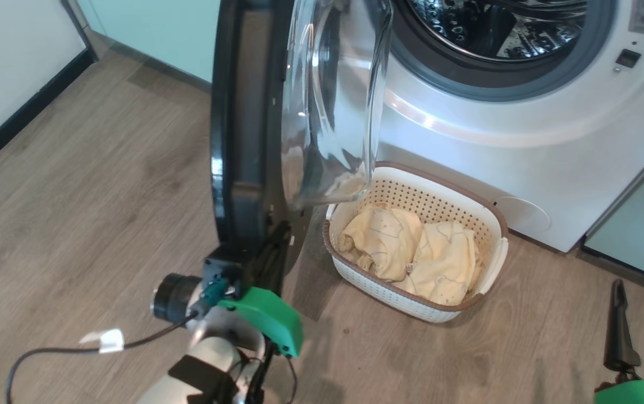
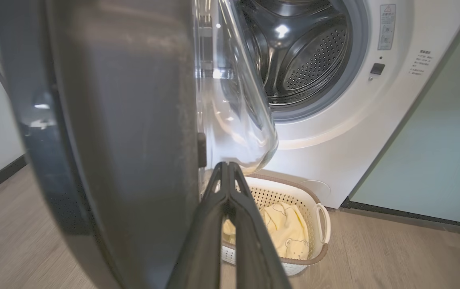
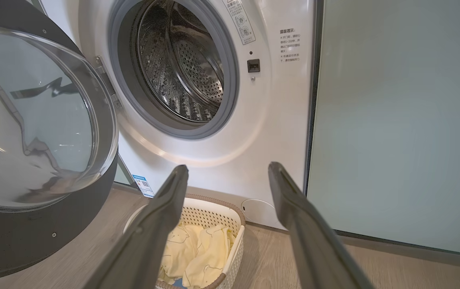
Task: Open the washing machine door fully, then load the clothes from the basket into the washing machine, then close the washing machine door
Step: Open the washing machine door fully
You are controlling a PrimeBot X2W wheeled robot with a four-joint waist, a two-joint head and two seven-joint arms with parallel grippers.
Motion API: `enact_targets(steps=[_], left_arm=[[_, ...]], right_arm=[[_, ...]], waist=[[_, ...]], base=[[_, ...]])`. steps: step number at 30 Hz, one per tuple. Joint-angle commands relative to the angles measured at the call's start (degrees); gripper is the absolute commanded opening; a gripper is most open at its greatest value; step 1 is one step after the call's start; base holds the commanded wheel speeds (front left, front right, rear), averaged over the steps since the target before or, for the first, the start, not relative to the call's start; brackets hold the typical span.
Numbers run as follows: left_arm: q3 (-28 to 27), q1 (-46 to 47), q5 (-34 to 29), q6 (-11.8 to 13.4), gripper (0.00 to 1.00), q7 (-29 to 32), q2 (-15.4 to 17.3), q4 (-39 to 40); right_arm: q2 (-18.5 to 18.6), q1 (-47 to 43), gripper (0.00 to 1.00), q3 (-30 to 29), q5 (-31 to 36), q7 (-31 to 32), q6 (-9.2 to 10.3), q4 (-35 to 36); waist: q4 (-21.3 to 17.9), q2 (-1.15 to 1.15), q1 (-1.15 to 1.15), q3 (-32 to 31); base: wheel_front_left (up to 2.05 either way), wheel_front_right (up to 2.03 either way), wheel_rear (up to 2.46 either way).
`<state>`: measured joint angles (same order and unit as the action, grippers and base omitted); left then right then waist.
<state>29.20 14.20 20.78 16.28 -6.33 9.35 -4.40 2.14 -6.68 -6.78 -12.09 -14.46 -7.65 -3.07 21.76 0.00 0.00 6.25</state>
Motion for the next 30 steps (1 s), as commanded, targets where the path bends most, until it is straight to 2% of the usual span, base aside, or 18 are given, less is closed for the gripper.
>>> enact_targets(steps=[1,17,30], left_arm=[[-3.18,1.20,0.34,0.66,0.00,-0.62,1.72,2.15],[-10.57,-2.11,2.23,4.48,0.00,-1.48,7.00,3.17],[-13.71,-1.65,3.88,5.40,0.00,-2.32,8.46,0.94]], right_arm=[[0.74,1.32,1.00,1.25,0.53,-0.54,0.16,1.73],[0.74,1.12,1.00,1.16,0.82,-0.54,0.16,1.92],[0.74,1.72,1.00,1.42,0.97,-0.54,0.16,1.98]], waist=[[0.42,0.00,0.00,0.04],[0.81,0.00,0.00,0.29],[0.35,0.00,0.00,1.32]], base=[[0.00,0.00,0.00],[0.00,0.00,0.00],[0.00,0.00,0.00]])
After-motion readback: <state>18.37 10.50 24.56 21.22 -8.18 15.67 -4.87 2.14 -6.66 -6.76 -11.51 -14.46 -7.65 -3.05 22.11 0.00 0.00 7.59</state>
